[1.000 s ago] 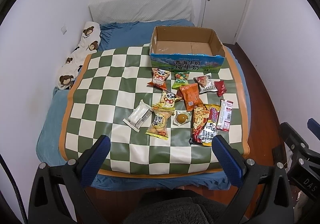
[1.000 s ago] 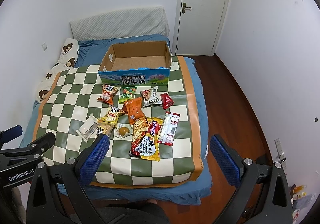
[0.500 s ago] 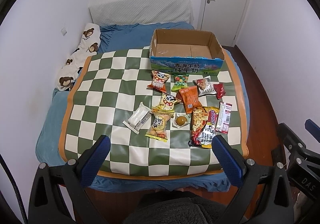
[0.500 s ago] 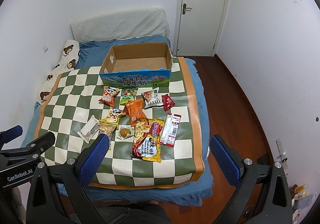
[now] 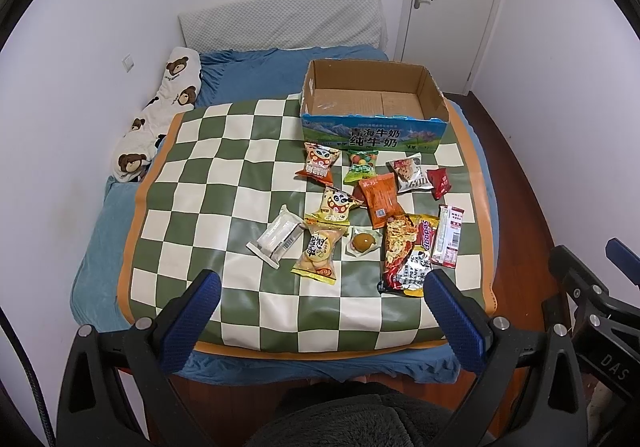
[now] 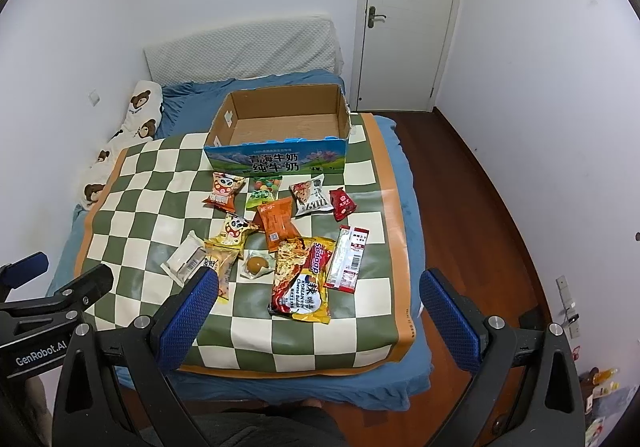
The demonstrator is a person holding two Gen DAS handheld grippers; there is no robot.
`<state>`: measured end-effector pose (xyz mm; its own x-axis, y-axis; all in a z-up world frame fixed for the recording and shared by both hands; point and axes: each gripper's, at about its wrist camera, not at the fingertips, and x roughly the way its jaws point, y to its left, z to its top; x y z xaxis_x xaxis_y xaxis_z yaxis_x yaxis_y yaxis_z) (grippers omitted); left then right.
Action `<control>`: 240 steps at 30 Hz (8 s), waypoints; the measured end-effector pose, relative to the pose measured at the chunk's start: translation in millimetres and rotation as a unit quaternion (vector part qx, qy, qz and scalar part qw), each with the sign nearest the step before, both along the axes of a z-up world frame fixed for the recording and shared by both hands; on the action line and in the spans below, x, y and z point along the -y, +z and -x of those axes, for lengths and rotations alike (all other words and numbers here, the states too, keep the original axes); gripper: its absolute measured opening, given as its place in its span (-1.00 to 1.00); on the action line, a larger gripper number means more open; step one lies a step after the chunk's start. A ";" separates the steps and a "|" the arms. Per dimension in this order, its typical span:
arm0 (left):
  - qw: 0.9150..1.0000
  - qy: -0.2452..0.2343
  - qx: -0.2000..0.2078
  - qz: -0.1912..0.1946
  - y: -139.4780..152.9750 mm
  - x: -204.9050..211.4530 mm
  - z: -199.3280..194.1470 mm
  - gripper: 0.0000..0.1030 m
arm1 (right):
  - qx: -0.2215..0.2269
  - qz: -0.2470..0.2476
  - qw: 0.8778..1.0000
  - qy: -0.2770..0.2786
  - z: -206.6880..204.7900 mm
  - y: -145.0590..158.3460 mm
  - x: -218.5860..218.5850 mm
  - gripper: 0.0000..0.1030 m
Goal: Organize snacks
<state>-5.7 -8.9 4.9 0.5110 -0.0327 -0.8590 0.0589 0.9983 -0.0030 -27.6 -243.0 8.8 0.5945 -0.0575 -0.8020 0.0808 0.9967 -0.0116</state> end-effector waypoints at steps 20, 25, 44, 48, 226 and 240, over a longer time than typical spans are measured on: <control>1.000 0.002 0.003 0.002 1.2 -0.1 -1.2 1.00 | 0.002 0.000 1.000 -0.001 0.5 0.3 -1.0 0.99; 1.000 0.001 0.003 0.001 2.3 0.7 -2.9 1.00 | 0.003 -0.002 1.000 -0.003 -1.6 2.6 -4.2 0.99; 0.999 0.030 -0.026 -0.010 -39.7 -13.0 -60.9 1.00 | -0.032 -0.048 0.998 -0.026 -37.0 -39.9 10.3 0.99; 0.996 0.044 -0.074 -0.030 -95.7 -21.9 -92.2 1.00 | -0.090 -0.078 0.992 -0.047 -71.5 -105.9 22.6 0.99; 0.968 -0.048 -0.245 0.000 -368.6 47.7 -303.6 0.11 | -0.243 -0.143 0.958 0.043 -264.8 -314.8 2.6 0.53; 0.965 0.063 -0.251 0.034 -368.2 14.3 -268.9 0.09 | -0.283 -0.077 0.955 0.052 -286.2 -359.9 -52.0 0.11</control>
